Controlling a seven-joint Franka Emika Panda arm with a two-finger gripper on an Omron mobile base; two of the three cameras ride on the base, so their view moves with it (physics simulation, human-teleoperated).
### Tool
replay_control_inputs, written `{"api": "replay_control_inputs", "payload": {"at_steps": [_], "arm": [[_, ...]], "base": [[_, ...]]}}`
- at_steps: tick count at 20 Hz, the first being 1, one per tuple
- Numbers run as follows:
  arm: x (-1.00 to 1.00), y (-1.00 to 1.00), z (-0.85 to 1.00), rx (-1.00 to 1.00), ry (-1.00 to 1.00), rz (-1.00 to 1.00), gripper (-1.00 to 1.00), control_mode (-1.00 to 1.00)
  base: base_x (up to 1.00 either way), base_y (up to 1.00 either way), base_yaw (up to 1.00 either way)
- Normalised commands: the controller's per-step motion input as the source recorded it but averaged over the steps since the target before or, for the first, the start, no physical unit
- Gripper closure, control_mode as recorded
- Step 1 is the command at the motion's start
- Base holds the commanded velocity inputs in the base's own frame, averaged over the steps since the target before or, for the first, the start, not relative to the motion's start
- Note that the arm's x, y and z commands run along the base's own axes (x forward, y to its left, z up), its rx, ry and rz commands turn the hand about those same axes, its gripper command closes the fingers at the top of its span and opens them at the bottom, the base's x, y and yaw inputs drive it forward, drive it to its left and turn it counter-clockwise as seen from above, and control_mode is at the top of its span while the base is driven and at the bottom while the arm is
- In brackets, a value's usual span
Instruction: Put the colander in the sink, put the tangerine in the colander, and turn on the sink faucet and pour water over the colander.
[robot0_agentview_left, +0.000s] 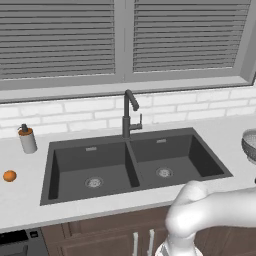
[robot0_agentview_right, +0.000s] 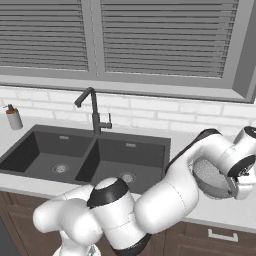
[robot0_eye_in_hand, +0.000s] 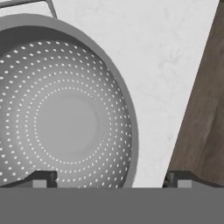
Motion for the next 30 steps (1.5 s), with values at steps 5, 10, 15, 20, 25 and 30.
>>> {"api": "replay_control_inputs", "payload": {"at_steps": [5, 10, 15, 20, 25, 30], "arm": [[0.00, 0.11, -0.43, 0.00, 0.00, -0.04, -1.00, -1.00], [0.00, 0.00, -0.26, 0.00, 0.00, -0.03, -1.00, -1.00], [0.00, 0.00, -0.15, 0.00, 0.00, -0.05, -1.00, -1.00], [0.02, 0.01, -0.12, 0.00, 0.00, -0.04, -1.00, -1.00], [0.05, 0.05, -0.18, 0.00, 0.00, -0.03, 1.00, -1.00], [0.05, 0.01, -0.01, 0.00, 0.00, 0.00, 1.00, -1.00]], "base": [[0.00, 0.00, 0.00], [0.00, 0.00, 0.00], [0.00, 0.00, 0.00], [0.00, 0.00, 0.00], [0.00, 0.00, 0.00], [0.00, 0.00, 0.00]]}}
